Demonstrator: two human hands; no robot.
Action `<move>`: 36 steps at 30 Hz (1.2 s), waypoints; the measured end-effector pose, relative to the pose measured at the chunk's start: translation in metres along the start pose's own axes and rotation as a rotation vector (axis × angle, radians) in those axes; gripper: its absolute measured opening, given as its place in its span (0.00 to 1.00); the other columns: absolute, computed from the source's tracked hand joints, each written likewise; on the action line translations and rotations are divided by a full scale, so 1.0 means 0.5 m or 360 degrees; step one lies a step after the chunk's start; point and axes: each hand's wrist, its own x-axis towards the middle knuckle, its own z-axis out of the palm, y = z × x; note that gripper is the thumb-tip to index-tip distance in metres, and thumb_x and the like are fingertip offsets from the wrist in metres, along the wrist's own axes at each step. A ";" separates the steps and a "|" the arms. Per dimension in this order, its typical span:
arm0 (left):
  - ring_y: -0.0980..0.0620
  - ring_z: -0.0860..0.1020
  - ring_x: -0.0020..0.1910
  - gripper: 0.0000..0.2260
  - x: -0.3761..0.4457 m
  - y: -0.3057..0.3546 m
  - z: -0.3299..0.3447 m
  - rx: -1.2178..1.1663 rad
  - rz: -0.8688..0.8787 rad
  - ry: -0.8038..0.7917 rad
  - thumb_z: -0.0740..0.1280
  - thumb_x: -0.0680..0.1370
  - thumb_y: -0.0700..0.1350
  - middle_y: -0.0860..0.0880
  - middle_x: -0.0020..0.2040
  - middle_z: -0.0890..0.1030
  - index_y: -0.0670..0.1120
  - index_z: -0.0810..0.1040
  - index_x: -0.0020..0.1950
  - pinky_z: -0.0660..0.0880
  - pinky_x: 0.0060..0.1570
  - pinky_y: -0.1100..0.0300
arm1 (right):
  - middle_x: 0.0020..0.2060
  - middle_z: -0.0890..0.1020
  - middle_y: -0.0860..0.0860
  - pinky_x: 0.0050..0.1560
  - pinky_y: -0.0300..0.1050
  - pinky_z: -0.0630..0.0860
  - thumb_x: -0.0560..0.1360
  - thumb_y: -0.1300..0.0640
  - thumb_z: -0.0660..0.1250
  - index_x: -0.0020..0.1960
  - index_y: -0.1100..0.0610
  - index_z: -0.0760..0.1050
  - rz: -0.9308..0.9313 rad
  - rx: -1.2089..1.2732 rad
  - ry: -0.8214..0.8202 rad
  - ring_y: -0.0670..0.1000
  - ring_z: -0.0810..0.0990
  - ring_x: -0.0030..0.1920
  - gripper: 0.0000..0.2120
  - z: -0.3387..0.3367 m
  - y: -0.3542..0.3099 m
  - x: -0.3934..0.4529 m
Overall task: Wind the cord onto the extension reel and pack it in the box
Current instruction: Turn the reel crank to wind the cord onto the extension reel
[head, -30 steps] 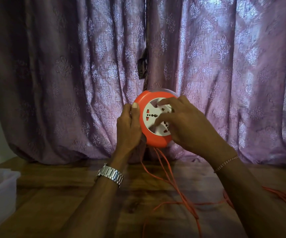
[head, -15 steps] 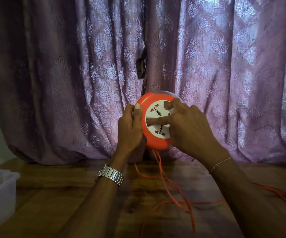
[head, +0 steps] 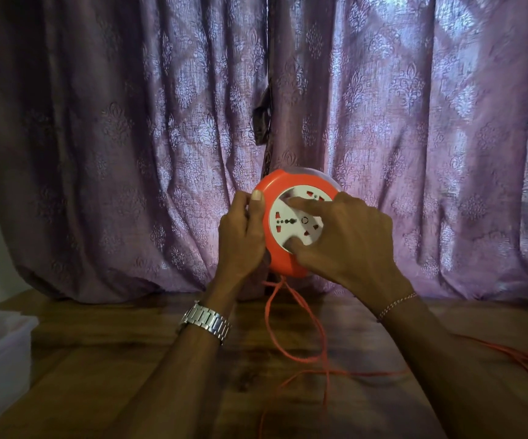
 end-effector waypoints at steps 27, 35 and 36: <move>0.43 0.73 0.34 0.16 0.006 0.004 -0.009 0.0074 -0.0042 0.0149 0.54 0.82 0.59 0.51 0.31 0.74 0.50 0.67 0.40 0.75 0.39 0.38 | 0.29 0.81 0.47 0.37 0.42 0.75 0.73 0.51 0.68 0.37 0.55 0.81 -0.0712 0.0841 -0.1116 0.46 0.78 0.31 0.09 -0.046 -0.016 -0.005; 0.39 0.79 0.39 0.17 0.007 0.017 -0.018 0.0034 -0.0154 0.0174 0.54 0.83 0.59 0.43 0.37 0.79 0.50 0.69 0.41 0.77 0.41 0.35 | 0.35 0.85 0.48 0.38 0.39 0.78 0.72 0.64 0.68 0.43 0.52 0.78 -0.0366 0.0755 -0.1331 0.42 0.83 0.34 0.08 -0.048 0.063 0.023; 0.39 0.79 0.39 0.17 0.007 0.020 -0.019 0.0022 -0.0162 0.0179 0.54 0.82 0.59 0.43 0.37 0.79 0.49 0.69 0.41 0.76 0.42 0.35 | 0.37 0.85 0.50 0.35 0.40 0.78 0.74 0.66 0.66 0.44 0.53 0.77 -0.0237 0.0820 -0.1344 0.45 0.84 0.33 0.08 -0.045 0.076 0.023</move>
